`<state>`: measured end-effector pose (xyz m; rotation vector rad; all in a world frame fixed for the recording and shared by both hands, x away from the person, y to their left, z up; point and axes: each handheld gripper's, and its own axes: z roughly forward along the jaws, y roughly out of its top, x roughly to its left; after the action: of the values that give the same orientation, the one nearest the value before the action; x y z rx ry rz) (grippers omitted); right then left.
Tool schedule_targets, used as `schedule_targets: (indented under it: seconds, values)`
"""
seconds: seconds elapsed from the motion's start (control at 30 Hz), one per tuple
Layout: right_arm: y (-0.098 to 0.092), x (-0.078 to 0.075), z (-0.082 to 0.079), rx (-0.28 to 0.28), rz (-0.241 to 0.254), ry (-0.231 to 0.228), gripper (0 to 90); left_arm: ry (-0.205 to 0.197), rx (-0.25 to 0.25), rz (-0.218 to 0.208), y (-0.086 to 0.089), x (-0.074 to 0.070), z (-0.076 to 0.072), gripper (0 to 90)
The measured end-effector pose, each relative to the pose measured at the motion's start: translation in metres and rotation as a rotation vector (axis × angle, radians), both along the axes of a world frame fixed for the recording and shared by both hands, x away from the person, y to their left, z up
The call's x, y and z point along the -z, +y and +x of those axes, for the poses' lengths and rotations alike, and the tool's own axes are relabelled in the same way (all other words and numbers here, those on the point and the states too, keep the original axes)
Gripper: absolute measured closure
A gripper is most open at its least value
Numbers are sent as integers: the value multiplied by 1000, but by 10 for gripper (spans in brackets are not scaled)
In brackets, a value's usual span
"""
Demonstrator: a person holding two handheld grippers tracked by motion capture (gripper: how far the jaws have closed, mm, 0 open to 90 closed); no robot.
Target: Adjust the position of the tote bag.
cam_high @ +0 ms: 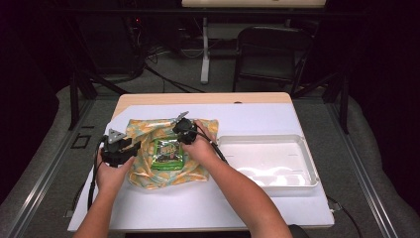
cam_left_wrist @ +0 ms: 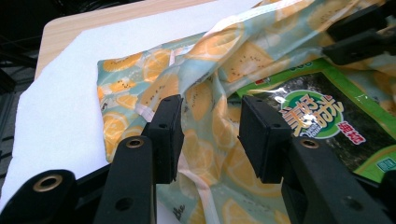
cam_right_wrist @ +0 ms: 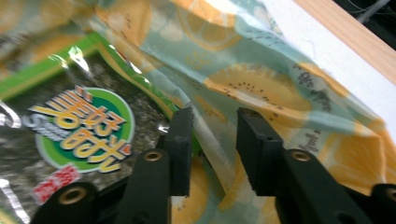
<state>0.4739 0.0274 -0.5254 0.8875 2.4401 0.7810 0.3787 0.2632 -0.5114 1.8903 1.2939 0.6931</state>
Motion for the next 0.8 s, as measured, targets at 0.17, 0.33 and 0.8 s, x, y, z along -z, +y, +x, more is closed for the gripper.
schedule_targets:
  seconds: [0.17,0.33,0.8]
  values:
    - [2,4,8,22,-15,7,872,-8,14,6,-5,-2,-6,589]
    - [2,6,17,45,-27,28,900,-13,37,4,-9,-5,-10,583]
    - [-7,-11,-3,43,130,46,692,-13,65,-66,-15,-11,-12,588]
